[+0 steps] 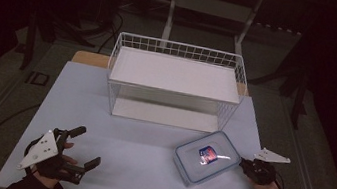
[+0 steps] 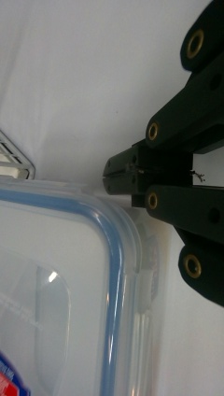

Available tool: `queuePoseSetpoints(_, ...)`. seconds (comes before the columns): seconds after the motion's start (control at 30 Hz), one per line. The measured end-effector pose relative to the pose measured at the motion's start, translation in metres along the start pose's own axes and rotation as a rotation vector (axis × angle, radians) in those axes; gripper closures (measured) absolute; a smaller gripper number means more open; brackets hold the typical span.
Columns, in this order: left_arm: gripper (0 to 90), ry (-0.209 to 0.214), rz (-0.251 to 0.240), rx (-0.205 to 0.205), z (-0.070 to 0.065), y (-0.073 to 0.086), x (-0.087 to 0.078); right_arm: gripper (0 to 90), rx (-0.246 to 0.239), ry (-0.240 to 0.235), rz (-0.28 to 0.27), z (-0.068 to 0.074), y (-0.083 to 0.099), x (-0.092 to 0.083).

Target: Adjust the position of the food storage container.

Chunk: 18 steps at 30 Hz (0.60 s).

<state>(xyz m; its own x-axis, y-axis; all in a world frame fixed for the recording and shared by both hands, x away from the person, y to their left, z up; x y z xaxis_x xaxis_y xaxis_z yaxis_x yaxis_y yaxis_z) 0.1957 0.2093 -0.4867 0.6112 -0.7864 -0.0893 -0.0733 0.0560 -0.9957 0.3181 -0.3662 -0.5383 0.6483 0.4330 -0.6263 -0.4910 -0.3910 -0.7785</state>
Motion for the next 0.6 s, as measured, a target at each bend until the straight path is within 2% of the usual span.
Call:
queuePoseSetpoints(0.27,0.5,0.001,0.003,0.004,0.000,0.000,0.001,90.0,-0.004,-0.028,-0.001,0.005,0.001,0.000)
queuePoseSetpoints(0.33,0.5,0.001,0.002,0.002,0.000,0.000,0.000,90.0,-0.013,-0.057,-0.005,0.012,0.002,0.001)
queuePoseSetpoints(0.4,0.5,0.001,0.002,0.003,0.000,0.000,0.000,90.0,-0.015,-0.060,-0.004,0.013,0.002,0.001)
queuePoseSetpoints(0.6,0.5,0.001,0.005,0.005,-0.001,0.000,0.001,90.0,-0.040,-0.111,-0.002,0.026,0.002,0.001)
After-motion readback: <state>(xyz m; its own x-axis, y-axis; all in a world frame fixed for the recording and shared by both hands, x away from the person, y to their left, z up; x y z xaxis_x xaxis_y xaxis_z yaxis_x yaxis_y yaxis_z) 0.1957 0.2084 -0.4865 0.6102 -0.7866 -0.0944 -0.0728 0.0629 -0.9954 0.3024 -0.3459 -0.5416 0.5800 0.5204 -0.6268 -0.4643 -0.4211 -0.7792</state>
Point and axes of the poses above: each handheld gripper's, and its own axes: x roughly forward along the jaws, y roughly out of its underside, z roughly to its left, the point moved 1 cm from there along x, roughly forward along the jaws, and after that the axes turned 5 degrees about y, right-handed, at the moved point
